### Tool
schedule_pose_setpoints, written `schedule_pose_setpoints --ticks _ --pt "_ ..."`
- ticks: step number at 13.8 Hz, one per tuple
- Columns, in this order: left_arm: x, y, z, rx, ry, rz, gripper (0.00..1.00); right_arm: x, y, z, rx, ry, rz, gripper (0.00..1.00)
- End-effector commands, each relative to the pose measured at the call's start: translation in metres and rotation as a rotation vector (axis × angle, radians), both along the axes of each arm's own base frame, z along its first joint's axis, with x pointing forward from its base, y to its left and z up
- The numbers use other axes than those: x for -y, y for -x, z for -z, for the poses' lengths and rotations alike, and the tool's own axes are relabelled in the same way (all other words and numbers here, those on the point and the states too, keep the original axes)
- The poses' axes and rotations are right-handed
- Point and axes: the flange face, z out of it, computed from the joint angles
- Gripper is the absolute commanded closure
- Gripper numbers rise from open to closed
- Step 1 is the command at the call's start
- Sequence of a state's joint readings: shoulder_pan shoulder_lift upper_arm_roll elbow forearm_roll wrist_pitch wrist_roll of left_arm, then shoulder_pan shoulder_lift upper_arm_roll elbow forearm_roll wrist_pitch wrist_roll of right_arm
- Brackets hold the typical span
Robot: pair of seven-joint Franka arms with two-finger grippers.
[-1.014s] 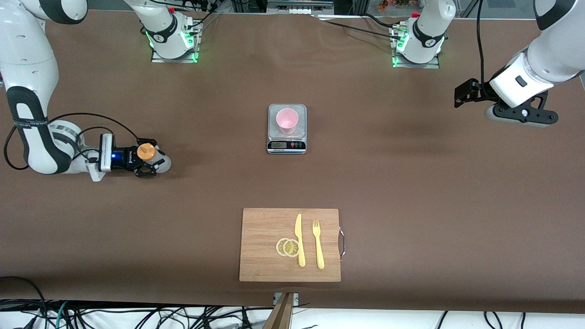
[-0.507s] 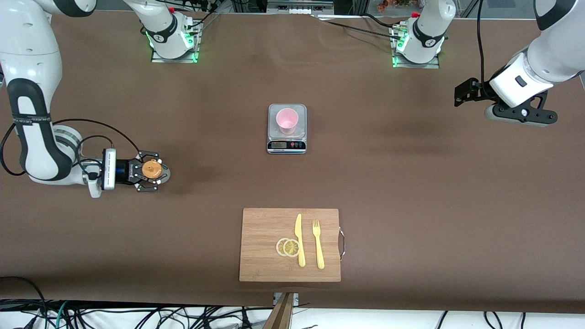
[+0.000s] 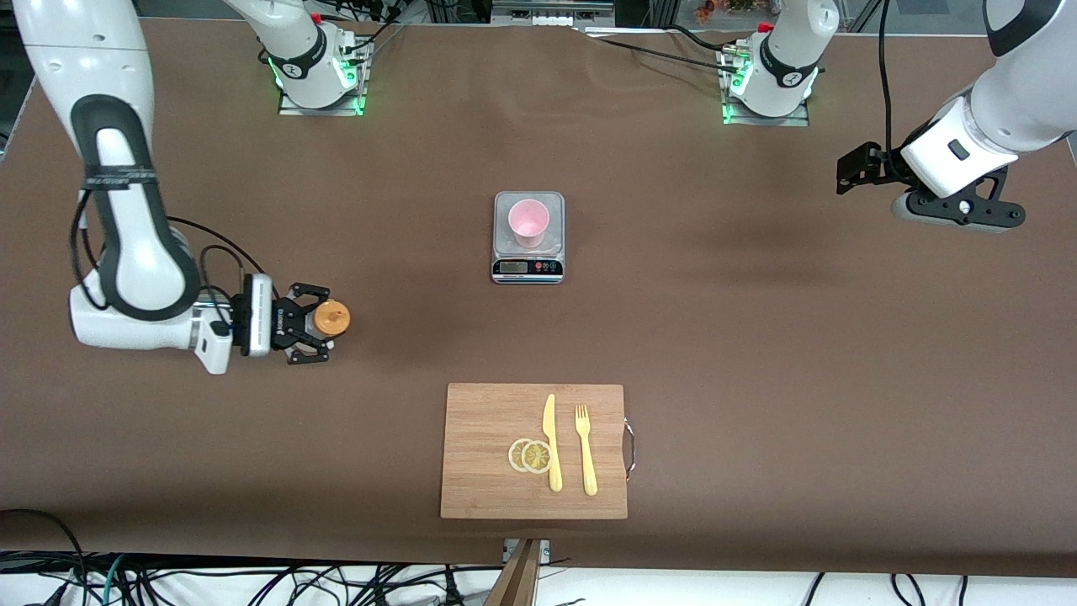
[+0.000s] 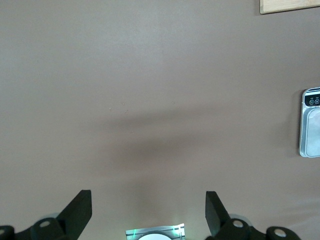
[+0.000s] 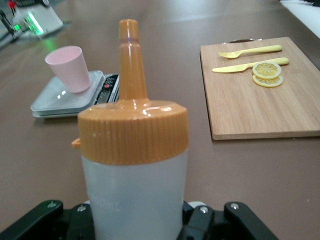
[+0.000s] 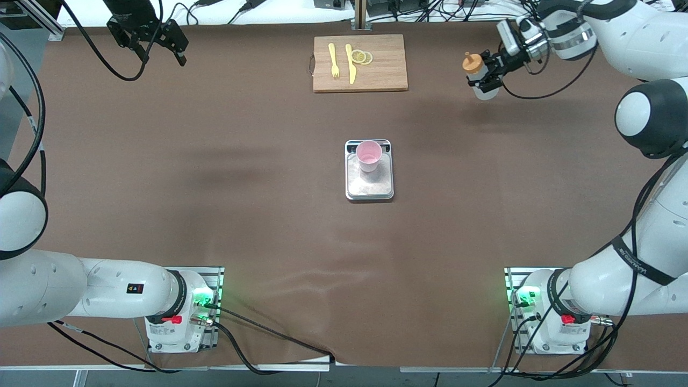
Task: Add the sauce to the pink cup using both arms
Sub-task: 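Lift the sauce bottle with the right gripper toward the scale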
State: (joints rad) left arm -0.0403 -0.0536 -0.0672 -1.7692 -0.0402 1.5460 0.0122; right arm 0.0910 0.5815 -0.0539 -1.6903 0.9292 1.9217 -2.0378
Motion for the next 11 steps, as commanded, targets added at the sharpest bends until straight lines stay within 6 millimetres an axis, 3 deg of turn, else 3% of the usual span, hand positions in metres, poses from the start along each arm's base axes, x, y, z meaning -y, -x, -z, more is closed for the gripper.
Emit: schedule_pose_setpoints --ticks 1,5,11 --pt "-0.001 0.000 -0.006 -0.003 -0.017 0.003 0.00 -0.047 0.003 -0.027 0.026 0.126 -0.027 1.00" --pt "0.000 0.000 -0.006 -0.005 -0.018 0.003 0.00 -0.111 0.014 -0.048 0.052 0.336 -0.072 1.00" --pt "0.002 0.000 -0.006 -0.005 -0.018 0.006 0.00 -0.205 0.057 -0.062 0.012 0.595 -0.061 1.00"
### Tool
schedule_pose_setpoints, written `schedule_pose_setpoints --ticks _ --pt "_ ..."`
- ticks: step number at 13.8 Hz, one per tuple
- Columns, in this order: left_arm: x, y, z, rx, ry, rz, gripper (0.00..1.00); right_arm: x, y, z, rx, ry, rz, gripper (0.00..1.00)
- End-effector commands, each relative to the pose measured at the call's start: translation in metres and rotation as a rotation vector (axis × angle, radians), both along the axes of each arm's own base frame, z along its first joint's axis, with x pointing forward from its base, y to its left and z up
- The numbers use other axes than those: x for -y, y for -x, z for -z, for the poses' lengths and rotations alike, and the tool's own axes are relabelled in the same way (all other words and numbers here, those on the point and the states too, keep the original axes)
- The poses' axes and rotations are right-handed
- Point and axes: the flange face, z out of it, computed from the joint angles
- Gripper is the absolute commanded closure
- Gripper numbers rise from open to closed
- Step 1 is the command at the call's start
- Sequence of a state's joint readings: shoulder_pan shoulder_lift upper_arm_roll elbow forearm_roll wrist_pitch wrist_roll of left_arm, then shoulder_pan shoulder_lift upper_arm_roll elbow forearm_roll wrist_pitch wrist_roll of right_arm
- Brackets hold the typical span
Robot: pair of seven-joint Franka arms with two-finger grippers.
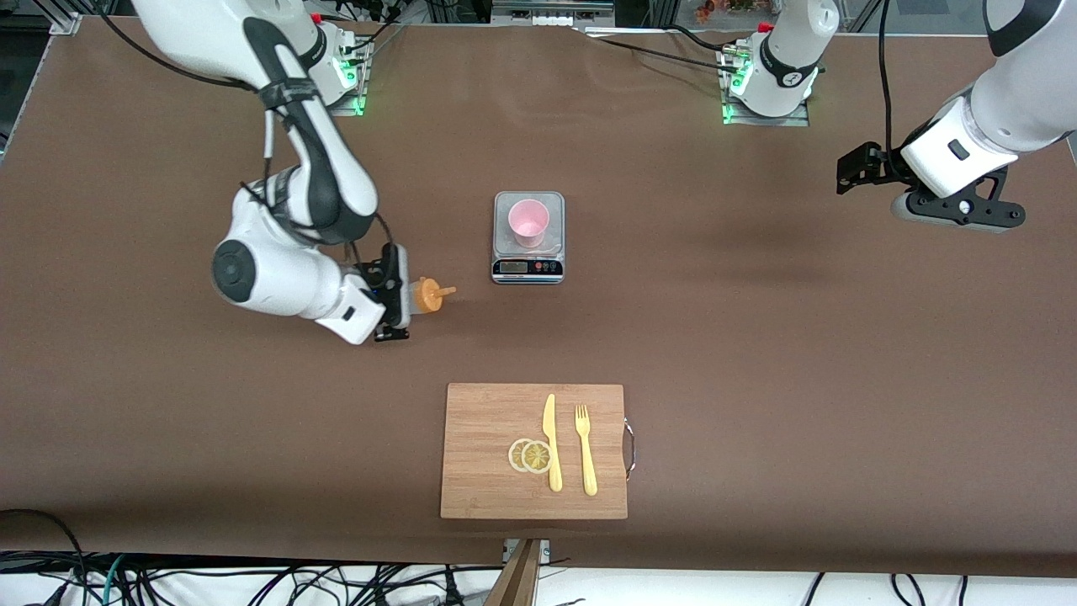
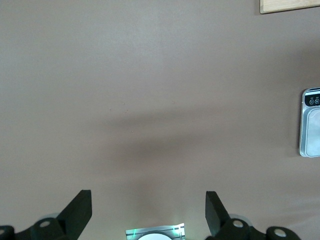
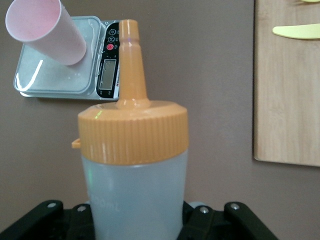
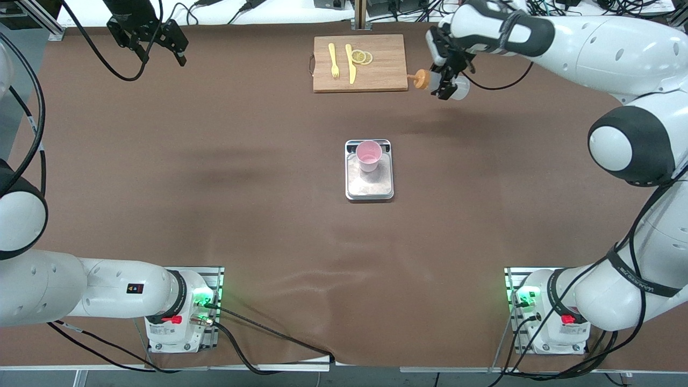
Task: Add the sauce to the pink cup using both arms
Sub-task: 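Position the bottle nozzle over the pink cup with the right gripper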
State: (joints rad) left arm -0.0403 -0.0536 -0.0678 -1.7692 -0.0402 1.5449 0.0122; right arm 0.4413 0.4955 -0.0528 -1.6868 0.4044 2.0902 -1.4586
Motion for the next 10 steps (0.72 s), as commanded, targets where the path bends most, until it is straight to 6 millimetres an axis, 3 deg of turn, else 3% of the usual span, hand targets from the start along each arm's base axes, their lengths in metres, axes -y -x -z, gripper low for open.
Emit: schedule_pose_setpoints --ticks 1,5,10 --pt "0.002 0.001 -0.005 -0.009 -0.017 0.007 0.00 -0.033 0.022 -0.012 0.011 0.092 0.028 1.00" --pt "0.002 0.001 -0.005 -0.015 -0.018 0.006 0.00 -0.077 0.049 -0.011 0.020 0.172 0.026 1.00" --pt "0.002 0.002 -0.005 -0.017 -0.015 0.004 0.00 -0.105 0.076 -0.006 0.035 0.256 -0.013 1.00"
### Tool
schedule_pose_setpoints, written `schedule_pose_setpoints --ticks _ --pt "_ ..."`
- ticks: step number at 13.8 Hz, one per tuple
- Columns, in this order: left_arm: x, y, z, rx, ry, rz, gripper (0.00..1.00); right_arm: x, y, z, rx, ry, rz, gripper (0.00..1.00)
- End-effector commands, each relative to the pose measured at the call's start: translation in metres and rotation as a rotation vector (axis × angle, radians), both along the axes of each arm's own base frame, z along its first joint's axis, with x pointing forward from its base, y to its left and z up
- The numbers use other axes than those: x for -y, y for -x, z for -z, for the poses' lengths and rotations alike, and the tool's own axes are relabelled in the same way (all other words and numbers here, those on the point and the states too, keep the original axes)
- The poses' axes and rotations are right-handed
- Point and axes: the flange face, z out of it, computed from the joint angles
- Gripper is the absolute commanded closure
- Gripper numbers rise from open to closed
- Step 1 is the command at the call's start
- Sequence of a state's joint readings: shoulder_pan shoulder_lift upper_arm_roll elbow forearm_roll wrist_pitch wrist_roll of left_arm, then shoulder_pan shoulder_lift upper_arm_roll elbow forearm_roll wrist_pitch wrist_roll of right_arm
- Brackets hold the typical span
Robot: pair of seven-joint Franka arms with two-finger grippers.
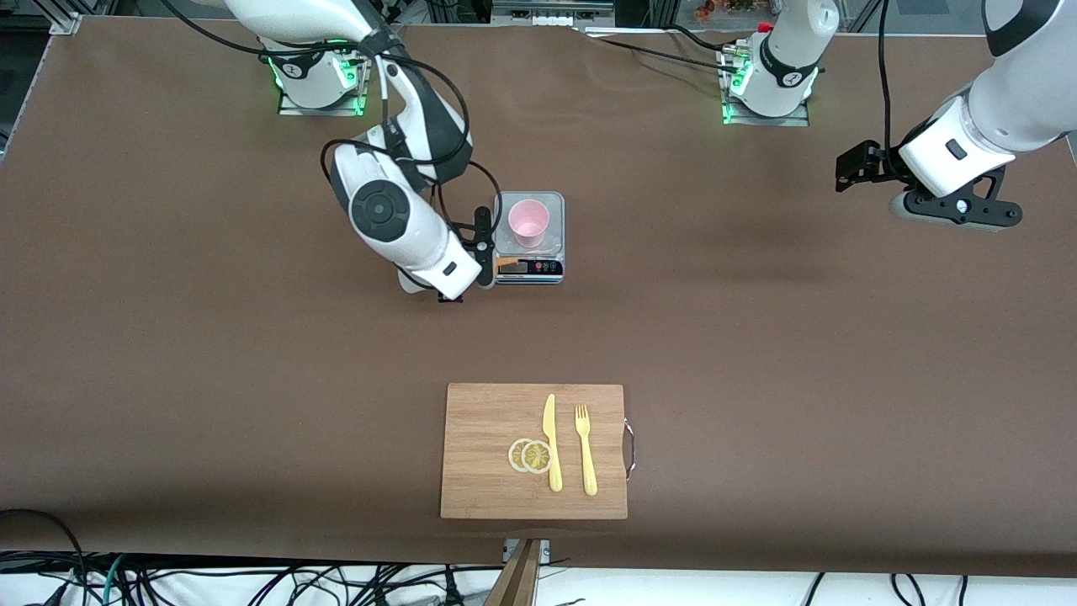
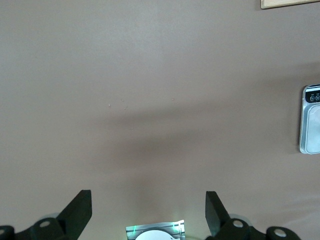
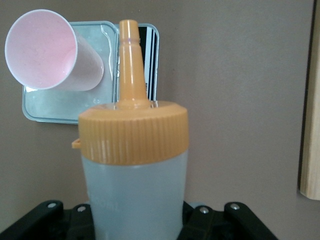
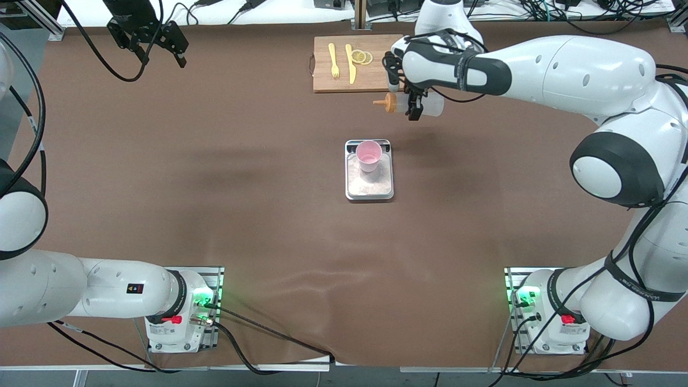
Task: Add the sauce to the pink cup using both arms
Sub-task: 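Position the bottle nozzle over the pink cup with the right gripper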
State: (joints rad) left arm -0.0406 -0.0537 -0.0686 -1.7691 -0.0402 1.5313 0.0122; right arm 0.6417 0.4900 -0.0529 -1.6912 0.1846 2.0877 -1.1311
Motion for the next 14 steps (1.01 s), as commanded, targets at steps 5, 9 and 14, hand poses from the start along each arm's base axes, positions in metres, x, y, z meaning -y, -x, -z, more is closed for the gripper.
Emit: schedule_pose_setpoints --ticks 5,9,14 --pt "0.003 0.000 -0.006 -0.004 -0.011 0.002 0.00 0.010 0.035 -0.008 -0.004 0.103 -0.055 1.00" --pt "0.003 0.000 -0.006 -0.004 -0.011 0.002 0.00 -0.002 0.053 -0.014 -0.018 0.147 -0.114 1.00" --pt "0.004 0.000 -0.006 -0.004 -0.010 0.002 0.00 -0.009 0.062 -0.013 -0.017 0.179 -0.148 1.00"
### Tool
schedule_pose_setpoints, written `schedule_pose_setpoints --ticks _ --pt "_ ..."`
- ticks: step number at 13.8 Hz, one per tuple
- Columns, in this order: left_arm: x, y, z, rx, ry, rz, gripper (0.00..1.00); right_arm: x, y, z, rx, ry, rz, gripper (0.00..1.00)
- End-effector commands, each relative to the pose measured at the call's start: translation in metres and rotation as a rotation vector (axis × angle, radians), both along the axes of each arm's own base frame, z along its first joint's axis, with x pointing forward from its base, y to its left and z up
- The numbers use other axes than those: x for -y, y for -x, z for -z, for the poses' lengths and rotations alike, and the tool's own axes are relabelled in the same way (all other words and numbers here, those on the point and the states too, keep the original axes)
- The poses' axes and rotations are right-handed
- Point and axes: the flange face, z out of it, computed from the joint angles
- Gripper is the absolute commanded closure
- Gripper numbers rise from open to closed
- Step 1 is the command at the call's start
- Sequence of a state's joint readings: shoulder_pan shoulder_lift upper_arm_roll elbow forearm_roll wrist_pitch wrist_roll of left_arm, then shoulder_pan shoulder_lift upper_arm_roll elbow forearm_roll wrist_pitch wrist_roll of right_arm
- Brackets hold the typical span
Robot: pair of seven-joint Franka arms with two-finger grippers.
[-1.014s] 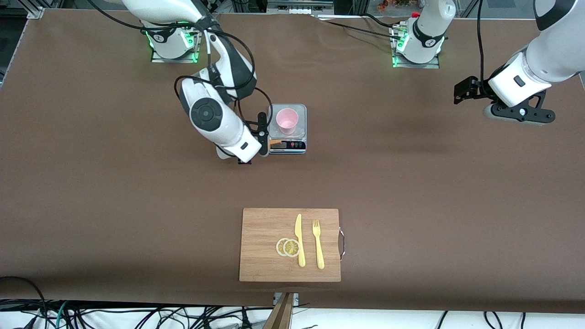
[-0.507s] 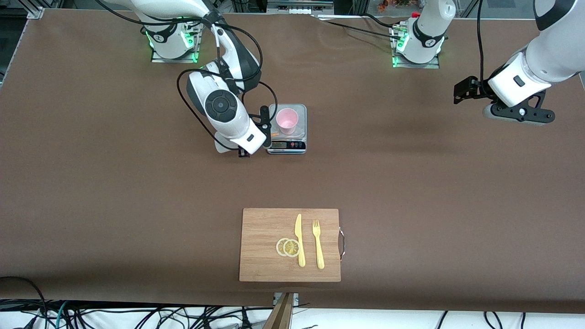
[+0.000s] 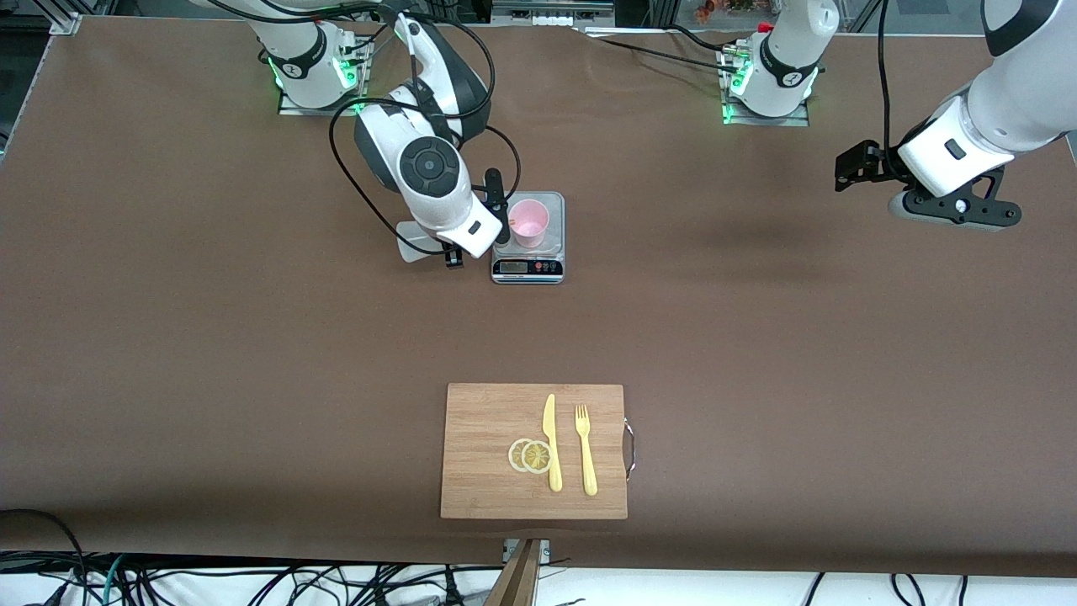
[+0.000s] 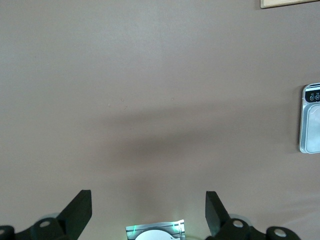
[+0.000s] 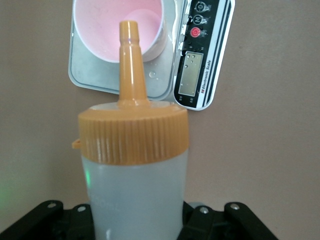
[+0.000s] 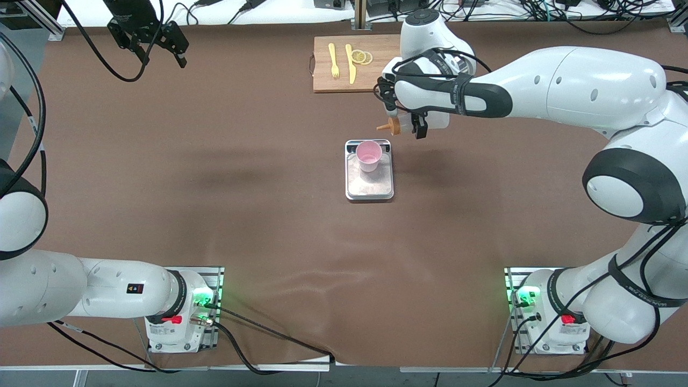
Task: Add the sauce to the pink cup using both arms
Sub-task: 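Position the bottle nozzle over the pink cup with the right gripper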
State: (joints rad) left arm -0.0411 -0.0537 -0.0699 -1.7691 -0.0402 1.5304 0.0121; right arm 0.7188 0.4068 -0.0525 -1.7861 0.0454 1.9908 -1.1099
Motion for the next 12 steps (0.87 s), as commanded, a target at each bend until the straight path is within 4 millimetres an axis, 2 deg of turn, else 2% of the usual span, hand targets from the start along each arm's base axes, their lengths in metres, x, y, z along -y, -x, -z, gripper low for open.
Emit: schedule_pose_setpoints --ticks 1,7,12 --pt "0.003 0.000 -0.006 -0.003 -0.010 0.000 0.00 0.003 0.008 -0.007 0.014 0.031 -0.014 1.00" --pt "0.003 0.000 -0.006 -0.003 -0.010 0.000 0.00 -0.013 0.020 -0.006 0.038 0.080 -0.051 1.00" --pt "0.003 0.000 -0.007 -0.001 -0.009 0.000 0.00 -0.013 0.020 -0.005 0.052 0.096 -0.057 1.00"
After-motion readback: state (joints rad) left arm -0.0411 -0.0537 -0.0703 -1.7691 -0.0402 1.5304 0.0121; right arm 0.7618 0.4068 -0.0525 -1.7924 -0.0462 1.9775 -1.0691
